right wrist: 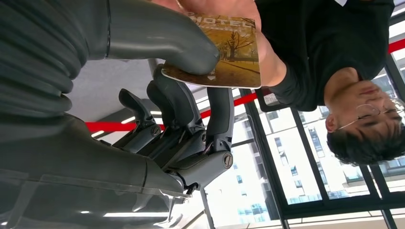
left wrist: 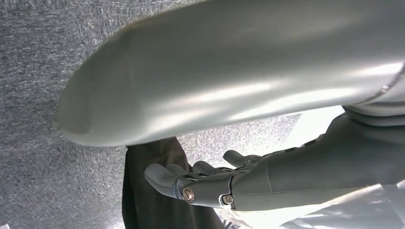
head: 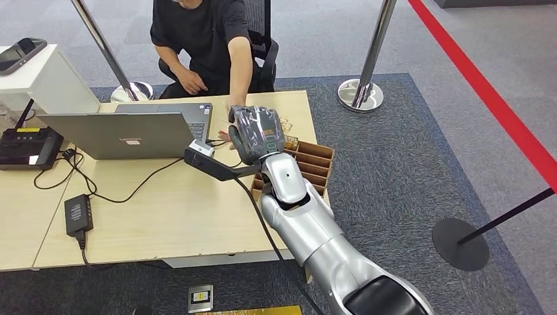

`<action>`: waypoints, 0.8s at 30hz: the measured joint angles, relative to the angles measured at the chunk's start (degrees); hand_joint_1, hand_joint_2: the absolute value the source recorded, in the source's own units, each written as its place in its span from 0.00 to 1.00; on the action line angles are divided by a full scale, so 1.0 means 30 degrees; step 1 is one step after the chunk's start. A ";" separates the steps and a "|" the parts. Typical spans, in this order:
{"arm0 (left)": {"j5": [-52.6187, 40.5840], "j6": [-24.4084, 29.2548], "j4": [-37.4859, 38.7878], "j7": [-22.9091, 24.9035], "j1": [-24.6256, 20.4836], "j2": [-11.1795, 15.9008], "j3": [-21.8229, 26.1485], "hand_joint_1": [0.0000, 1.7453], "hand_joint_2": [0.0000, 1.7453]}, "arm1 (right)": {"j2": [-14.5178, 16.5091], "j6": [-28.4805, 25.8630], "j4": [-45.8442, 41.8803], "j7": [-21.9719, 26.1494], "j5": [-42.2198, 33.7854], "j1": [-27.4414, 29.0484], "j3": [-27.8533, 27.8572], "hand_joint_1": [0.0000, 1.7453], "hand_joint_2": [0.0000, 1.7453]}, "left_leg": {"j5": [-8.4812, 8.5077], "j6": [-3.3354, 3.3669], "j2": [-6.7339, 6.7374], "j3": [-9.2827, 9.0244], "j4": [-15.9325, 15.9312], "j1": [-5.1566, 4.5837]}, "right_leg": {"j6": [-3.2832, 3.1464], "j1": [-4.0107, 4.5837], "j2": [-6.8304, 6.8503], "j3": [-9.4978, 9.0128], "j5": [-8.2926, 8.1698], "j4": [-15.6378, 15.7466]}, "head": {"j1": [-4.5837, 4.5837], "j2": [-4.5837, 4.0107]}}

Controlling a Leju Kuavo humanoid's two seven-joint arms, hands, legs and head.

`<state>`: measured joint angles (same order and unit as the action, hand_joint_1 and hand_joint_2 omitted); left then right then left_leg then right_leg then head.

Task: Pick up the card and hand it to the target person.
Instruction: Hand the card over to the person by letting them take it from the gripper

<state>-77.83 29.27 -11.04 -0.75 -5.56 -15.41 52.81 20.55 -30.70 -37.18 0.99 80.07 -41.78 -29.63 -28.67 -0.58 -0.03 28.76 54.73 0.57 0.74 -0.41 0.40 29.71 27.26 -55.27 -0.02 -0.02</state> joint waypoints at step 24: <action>-0.0198 -0.0138 0.0000 -0.0024 -0.0007 0.0000 -0.0007 0.00 0.00 | -0.0007 0.0309 0.0350 -0.1003 0.1064 -0.0005 -0.0024 0.00 0.50 | 0.0000 0.0000 0.0001 -0.0002 0.0000 0.0000 | 0.0000 0.0000 0.0000 0.0002 0.0000 0.0000 | 0.0000 0.0000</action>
<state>-78.42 28.85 -11.04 -0.83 -5.58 -15.41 52.78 20.52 -29.77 -36.13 -2.02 83.26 -41.79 -29.70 -28.67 -0.58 -0.03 28.75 54.73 0.57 0.74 -0.41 0.40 29.72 27.26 -55.27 -0.02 -0.02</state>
